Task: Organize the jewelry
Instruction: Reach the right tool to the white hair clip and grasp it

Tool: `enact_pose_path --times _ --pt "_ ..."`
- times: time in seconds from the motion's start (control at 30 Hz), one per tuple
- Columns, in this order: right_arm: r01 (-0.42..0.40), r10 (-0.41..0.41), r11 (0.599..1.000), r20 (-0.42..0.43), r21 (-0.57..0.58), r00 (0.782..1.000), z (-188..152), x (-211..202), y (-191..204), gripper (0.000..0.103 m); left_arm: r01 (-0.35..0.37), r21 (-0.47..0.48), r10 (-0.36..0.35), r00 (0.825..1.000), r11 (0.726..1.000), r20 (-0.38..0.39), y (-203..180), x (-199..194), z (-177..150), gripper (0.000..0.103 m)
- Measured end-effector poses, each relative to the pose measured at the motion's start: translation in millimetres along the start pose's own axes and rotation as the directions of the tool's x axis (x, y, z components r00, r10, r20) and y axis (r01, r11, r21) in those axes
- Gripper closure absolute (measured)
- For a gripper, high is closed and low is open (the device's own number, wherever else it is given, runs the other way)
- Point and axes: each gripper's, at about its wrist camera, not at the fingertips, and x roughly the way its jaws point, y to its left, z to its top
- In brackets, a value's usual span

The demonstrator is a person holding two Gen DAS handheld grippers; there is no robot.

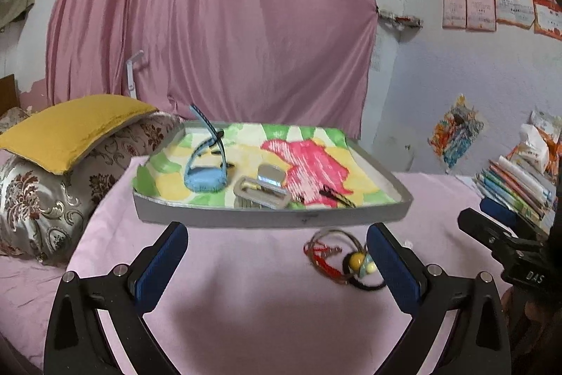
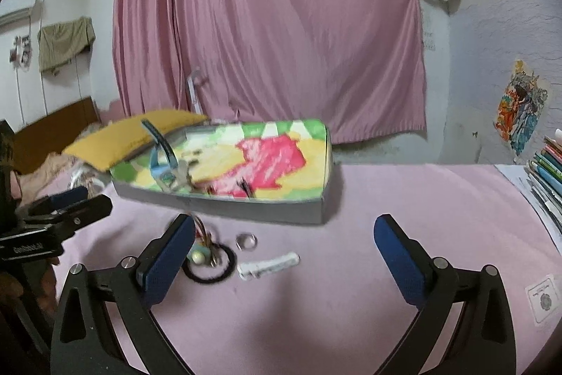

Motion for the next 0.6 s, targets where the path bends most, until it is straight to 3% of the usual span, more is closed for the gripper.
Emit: enact_pose_path --times 0.17,0.37,0.5,0.6 --pt "-0.009 0.011 1.000 -0.121 0.016 0.993 -7.5 15.5 -12.3 0.003 0.010 0.008 -0.009 0.996 1.000 -0.089 -3.7 10.5 -9.1 0.001" --pt "-0.033 0.026 0.999 -0.240 -0.024 0.970 -15.2 34.1 -11.7 0.003 0.041 -0.030 -0.046 0.979 0.999 -0.200 -6.5 30.2 -19.0 0.001" --pt "-0.055 0.040 0.997 -0.269 -0.048 0.962 -17.5 38.2 -6.6 0.004 0.084 -0.065 -0.097 0.967 0.994 -0.234 -7.0 40.5 -20.7 0.001" --pt "-0.077 0.057 0.995 -0.287 -0.058 0.956 -14.7 42.2 -1.7 0.017 0.101 -0.061 -0.113 0.963 0.993 -0.245 -9.2 45.0 -20.0 0.009"
